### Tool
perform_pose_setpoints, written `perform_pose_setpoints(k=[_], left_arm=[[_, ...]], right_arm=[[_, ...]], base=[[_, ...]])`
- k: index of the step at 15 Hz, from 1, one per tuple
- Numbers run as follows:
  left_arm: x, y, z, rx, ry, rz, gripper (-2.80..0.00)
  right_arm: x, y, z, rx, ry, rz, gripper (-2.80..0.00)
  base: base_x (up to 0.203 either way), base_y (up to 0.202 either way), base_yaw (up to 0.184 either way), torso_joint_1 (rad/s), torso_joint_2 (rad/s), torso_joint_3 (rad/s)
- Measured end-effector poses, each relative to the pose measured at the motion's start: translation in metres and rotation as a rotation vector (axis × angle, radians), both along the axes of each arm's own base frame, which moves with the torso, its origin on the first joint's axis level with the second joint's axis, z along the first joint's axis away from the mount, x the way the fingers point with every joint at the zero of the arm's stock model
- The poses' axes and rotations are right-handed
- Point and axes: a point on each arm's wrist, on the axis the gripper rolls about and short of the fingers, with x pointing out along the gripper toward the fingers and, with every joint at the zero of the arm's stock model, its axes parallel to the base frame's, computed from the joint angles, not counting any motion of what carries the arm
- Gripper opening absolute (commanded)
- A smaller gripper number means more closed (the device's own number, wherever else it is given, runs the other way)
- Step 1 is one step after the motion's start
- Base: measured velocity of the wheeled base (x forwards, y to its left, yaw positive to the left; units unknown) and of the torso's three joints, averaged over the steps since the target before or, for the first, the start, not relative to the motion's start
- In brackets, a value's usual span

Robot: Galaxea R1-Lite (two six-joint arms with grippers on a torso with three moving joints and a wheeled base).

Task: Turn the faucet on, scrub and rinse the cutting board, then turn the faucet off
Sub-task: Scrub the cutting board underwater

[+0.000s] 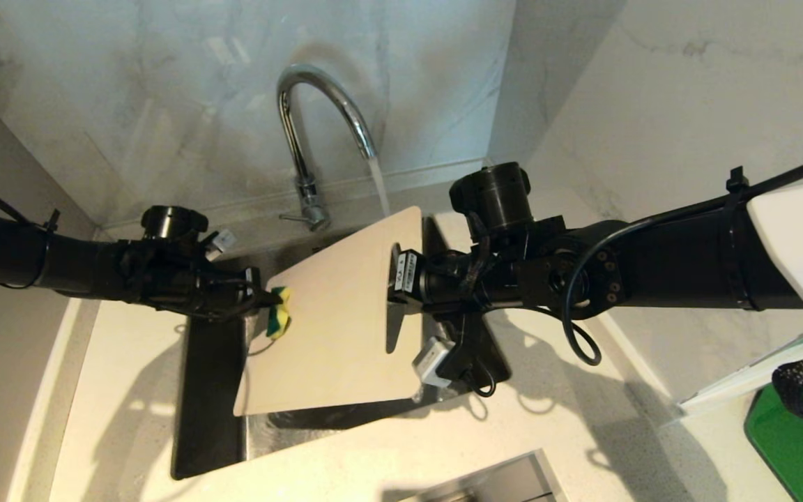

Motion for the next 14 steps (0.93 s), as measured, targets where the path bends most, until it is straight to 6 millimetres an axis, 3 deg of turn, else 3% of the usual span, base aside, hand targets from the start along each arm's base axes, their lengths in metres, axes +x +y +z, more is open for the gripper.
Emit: perform_pose_setpoints(k=[4,7,10,14], left_arm=[[0.009,0.05,-0.017,0.04,0.004,0.054,-2.8],[0.01,0.064,-0.022,0.024,0.018,0.069,-2.8],[0.002,0.05,-0.003,-0.026,0.013,0.057,-2.8],[-0.039,-0.013,0.032,-0.094,0.004,-0.089,-2.8]], right_arm=[[-0.001,-0.001,0.002,0.003,-0.004,0.001,-2.8],[-0.002,-0.001,0.002,0.003,-0.003,-0.001,-2.8],[-0.001,-0.001,0.002,0.003,-0.003,-0.004,-2.8],[-0.001,-0.001,0.004,0.005,-0.007,-0.007,-2.8]], base=[[0.0,0.0,0.0,0.0,0.0,0.0],[0.0,0.0,0.0,0.0,0.0,0.0],[0.0,0.0,0.0,0.0,0.0,0.0],[0.0,0.0,0.0,0.0,0.0,0.0]])
